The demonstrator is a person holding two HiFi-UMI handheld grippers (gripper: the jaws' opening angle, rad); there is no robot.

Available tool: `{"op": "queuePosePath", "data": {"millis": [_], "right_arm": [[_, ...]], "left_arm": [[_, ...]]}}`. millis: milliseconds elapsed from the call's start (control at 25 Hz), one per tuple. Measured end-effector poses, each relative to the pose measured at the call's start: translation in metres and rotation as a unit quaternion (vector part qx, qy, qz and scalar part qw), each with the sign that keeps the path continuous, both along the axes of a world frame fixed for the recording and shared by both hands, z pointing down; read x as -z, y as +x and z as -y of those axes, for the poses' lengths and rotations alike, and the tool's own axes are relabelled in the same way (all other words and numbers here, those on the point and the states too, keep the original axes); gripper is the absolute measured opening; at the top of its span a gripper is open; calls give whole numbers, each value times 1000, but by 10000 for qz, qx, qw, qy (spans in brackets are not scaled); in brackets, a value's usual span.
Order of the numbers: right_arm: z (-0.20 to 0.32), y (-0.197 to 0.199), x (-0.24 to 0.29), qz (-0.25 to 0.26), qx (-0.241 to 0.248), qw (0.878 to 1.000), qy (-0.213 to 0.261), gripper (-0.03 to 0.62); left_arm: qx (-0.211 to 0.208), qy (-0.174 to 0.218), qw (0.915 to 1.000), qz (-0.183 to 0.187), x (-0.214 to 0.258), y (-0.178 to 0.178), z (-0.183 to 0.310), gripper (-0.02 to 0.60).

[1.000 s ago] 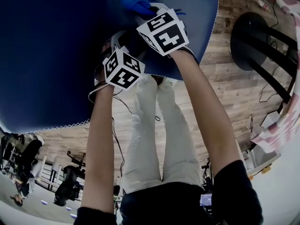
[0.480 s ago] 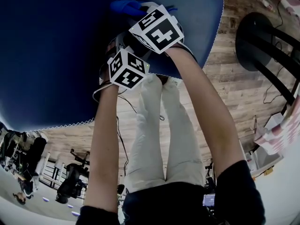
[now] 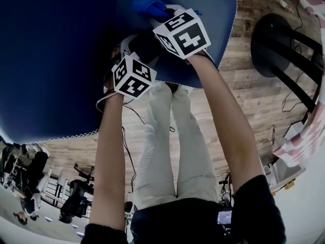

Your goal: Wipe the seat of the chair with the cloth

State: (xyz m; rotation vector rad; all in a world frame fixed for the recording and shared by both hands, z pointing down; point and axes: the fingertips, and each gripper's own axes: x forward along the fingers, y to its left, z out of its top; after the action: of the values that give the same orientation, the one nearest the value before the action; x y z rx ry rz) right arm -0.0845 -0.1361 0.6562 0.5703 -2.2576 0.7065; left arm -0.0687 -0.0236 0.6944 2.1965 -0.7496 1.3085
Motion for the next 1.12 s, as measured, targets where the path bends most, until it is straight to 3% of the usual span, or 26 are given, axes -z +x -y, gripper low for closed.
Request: {"op": "queuePosePath", "data": {"millis": [720, 1120], "right_arm": [[16, 119, -1, -187, -1023, 9945, -87, 58], [15, 174, -1, -620, -1151, 9914, 72, 59]], "left_arm": [[-18, -16, 10000, -34, -2, 1, 1, 368], [-23, -24, 10000, -38, -3, 0, 0, 368]]}}
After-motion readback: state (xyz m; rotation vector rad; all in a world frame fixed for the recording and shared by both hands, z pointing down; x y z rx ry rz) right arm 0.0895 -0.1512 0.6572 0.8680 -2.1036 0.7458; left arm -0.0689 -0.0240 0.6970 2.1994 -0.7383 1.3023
